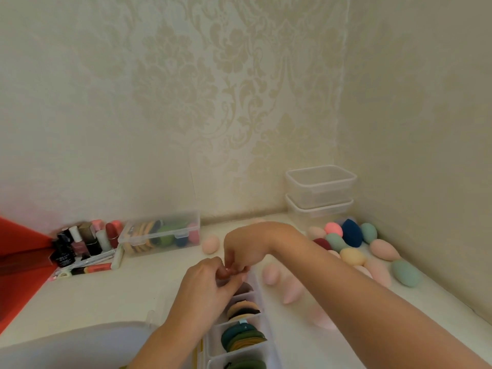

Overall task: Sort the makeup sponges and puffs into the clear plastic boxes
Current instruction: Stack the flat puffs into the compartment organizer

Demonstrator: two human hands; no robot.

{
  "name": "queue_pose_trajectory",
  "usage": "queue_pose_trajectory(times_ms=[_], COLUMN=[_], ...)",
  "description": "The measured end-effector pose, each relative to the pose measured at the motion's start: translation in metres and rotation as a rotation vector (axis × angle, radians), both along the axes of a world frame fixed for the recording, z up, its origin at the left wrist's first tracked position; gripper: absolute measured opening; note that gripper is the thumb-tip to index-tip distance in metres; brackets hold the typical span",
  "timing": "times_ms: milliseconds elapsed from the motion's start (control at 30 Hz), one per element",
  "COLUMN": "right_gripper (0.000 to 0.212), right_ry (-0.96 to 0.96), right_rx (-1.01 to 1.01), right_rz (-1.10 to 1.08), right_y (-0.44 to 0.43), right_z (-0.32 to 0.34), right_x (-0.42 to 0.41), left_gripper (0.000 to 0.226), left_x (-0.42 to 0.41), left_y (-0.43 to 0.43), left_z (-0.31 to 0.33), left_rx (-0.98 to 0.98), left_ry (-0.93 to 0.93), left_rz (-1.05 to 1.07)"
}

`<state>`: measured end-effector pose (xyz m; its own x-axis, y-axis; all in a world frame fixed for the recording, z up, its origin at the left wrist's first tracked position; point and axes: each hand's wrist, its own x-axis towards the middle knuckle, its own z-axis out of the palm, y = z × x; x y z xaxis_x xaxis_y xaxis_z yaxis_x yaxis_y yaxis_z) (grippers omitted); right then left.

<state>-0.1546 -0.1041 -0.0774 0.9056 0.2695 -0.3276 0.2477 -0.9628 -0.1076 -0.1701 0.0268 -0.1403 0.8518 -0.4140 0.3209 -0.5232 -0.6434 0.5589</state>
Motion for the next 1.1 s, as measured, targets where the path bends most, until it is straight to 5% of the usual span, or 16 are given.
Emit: queue_pose_trajectory(times_ms=[233, 333, 400, 467, 533, 633, 800, 1100], right_gripper=[0.014, 0.010, 0.015, 0.027, 0.032, 0.035, 0.048, 0.042], right_ry=[-0.202, -0.056, -0.174, -0.382, -0.385, -0.291, -0.460, -0.645], right_rx=[0.192, 0.456, 0.657, 0.568, 0.405, 0.408, 0.168, 0.334], right_rz=[-0.129, -0.140, -0.316, -0.503, -0.576, -0.564, -0.536, -0.436], right_y=[-0.006, -0.032, -0.060, -0.090, -0.107, -0.110, -0.096, -0.035], right_z=[-0.020, -0.006, -0.005, -0.015, -0.030, -0.052, -0.081, -0.070], right_x=[0.002, -0.002, -0.004, -0.006, -0.017, -0.039, -0.057, -0.083], left_gripper=[0.024, 0.020, 0.017, 0.016, 0.015, 0.012, 0.013, 0.043], left_x=[0.001, 0.004, 0.008, 0.015, 0.027, 0.045, 0.050, 0.038], left_y=[0.002, 0.002, 0.002, 0.001, 0.000, -0.001, 0.001, 0.054], left_z=[-0.003, -0.002, -0.002, -0.002, -0.001, 0.000, 0.005, 0.026], left_rx=[0.051, 0.043, 0.044, 0.045, 0.036, 0.060, 0.068, 0.216], left_ry=[-0.009, 0.008, -0.005, -0.019, -0.032, -0.048, -0.066, -0.046], left_rz=[-0.023, -0.041, -0.045, -0.038, -0.037, -0.032, -0.074, 0.183])
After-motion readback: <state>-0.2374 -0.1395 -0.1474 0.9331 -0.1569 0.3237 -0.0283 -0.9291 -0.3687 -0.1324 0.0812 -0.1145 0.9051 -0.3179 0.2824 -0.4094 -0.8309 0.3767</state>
